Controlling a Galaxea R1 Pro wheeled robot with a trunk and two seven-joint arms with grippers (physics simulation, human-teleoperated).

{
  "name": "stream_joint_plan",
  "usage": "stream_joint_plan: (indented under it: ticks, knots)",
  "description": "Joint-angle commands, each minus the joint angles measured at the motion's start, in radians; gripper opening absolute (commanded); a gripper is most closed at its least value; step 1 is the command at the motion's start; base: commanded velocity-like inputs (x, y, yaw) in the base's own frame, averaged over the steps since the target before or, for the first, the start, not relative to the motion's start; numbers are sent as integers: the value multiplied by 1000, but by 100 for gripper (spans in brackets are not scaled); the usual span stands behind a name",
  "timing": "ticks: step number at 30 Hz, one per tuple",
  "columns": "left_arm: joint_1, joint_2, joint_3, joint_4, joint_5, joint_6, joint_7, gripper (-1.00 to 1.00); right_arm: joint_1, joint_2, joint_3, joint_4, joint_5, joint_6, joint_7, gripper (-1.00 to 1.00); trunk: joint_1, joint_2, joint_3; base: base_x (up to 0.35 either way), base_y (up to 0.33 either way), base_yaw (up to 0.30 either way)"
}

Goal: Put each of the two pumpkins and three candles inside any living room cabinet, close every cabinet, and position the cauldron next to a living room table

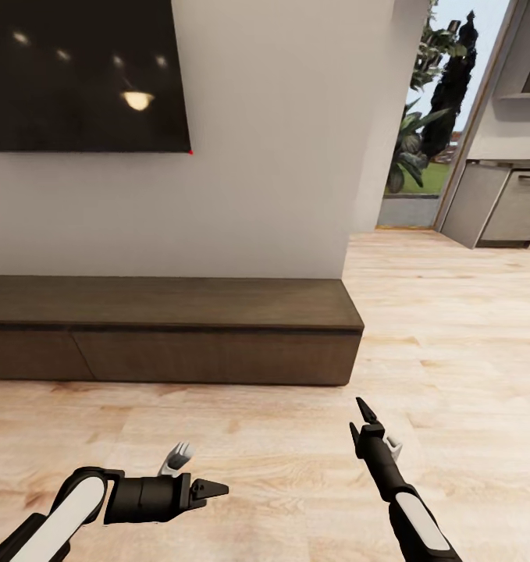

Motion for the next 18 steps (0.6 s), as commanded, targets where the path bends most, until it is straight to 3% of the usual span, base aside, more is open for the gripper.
stream_joint_plan:
  ticks: [1, 12, 18]
  knots:
    - [-1, 1, -1, 0, -10, 1, -10, 100, -1, 1, -4, 0, -9, 10, 2, 100, 0, 0, -1, 244, 0, 0]
    - [-1, 0, -2, 0, -10, 1, -10, 100, -1, 1, -4, 0, -9, 9, 2, 100, 0, 0, -1, 205, 0, 0]
    - [-1, 0, -2, 0, -10, 1, -10, 100, -1, 1, -4, 0, -8, 9, 2, 100, 0, 0, -1, 105, 0, 0]
